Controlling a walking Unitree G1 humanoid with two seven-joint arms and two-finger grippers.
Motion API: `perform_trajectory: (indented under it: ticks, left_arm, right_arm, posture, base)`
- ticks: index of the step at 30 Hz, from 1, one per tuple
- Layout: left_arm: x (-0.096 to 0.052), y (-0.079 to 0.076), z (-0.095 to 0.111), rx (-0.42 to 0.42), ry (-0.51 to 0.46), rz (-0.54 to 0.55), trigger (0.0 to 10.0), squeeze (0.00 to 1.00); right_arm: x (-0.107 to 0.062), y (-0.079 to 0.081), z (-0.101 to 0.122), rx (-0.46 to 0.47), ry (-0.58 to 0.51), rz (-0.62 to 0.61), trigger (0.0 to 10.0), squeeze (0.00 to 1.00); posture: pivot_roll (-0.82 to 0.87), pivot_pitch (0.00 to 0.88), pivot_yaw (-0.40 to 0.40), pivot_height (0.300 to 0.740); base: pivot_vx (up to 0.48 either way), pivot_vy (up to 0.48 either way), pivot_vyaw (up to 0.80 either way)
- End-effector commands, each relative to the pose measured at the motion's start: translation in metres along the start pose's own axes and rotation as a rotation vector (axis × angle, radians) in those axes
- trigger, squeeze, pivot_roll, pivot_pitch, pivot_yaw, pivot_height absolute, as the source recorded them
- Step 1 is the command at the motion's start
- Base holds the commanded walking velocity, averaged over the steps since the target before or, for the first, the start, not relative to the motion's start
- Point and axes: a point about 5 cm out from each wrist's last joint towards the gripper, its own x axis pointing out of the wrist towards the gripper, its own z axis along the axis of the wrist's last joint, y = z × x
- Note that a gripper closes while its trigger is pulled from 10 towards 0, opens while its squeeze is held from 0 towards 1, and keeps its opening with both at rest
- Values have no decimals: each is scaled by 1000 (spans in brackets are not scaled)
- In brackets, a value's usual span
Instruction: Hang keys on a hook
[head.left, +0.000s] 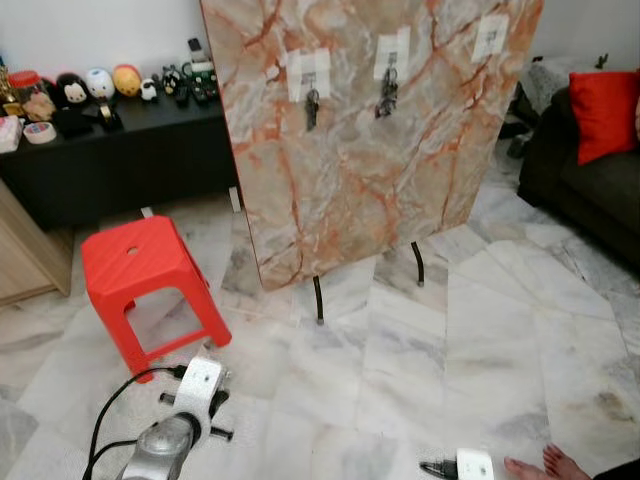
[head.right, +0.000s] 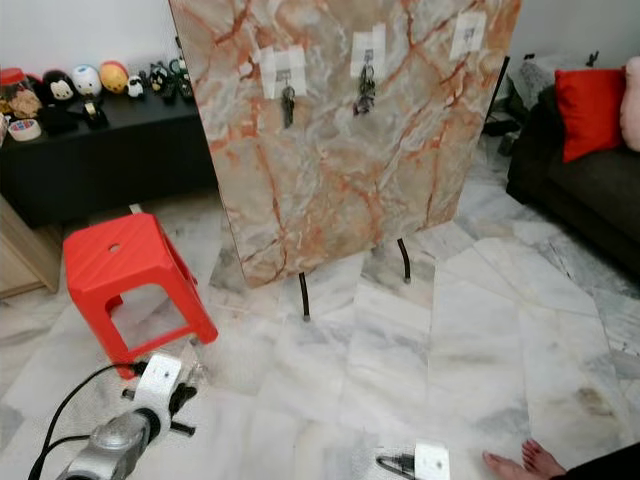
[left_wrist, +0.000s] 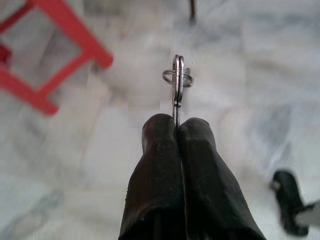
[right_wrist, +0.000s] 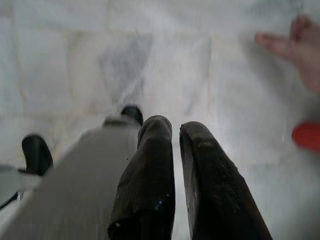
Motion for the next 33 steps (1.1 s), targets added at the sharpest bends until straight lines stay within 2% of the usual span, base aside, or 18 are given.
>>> perform_trajectory:
  ticks: [1, 2, 5, 8, 12, 15, 18, 20, 26, 33]
  left_arm:
    - [-3, 2, -12, -1, 41, 34, 10000, 0]
    - [-3, 3, -15, 7, 51, 41, 10000, 0]
    - [-5, 15, -17, -121, 45, 118, 10000, 0]
    - [-6, 21, -18, -163, 51, 156, 10000, 0]
    - [-14, 22, -44, -210, 153, 195, 10000, 0]
    - [-17, 20, -54, -223, 188, 202, 10000, 0]
    - [-21, 18, -64, -226, 222, 202, 10000, 0]
    - [-25, 15, -73, -236, 246, 208, 10000, 0]
    - [-27, 12, -79, -263, 248, 209, 10000, 0]
    - [-29, 7, -83, -283, 251, 198, 10000, 0]
  right_arm:
    - [-1, 6, -4, -7, -10, 35, 10000, 0]
    - [-1, 7, -5, -6, -8, 41, 10000, 0]
    - [-3, -6, -15, 2, 0, 26, 10000, 0]
    - [-4, -18, -18, 14, 0, 17, 10000, 0]
    - [-7, -39, -24, 12, 11, -3, 10000, 0]
    - [-8, -45, -24, 16, 12, -8, 10000, 0]
    - [-8, -47, -25, 19, 14, -8, 10000, 0]
    - [-7, -42, -22, 14, 6, -13, 10000, 0]
    - [-7, -46, -22, 6, 8, -25, 10000, 0]
    - [-7, -42, -24, 4, 20, -20, 10000, 0]
  posture:
    - [51, 0, -24, 740]
    - [51, 0, -24, 740]
    - [40, 0, -22, 740]
    - [54, 0, -24, 740]
    - [40, 0, -18, 740]
    - [41, 0, -18, 740]
    - [39, 0, -16, 740]
    - [37, 0, -16, 740]
    - [34, 0, -21, 740]
    - [43, 0, -29, 740]
  base:
    - [0, 0, 0]
    - [0, 0, 0]
    - [0, 0, 0]
    - [0, 0, 0]
    - [0, 0, 0]
    - [0, 0, 0]
    - [0, 0, 0]
    - [0, 0, 0]
    - [0, 0, 0]
    - [0, 0, 0]
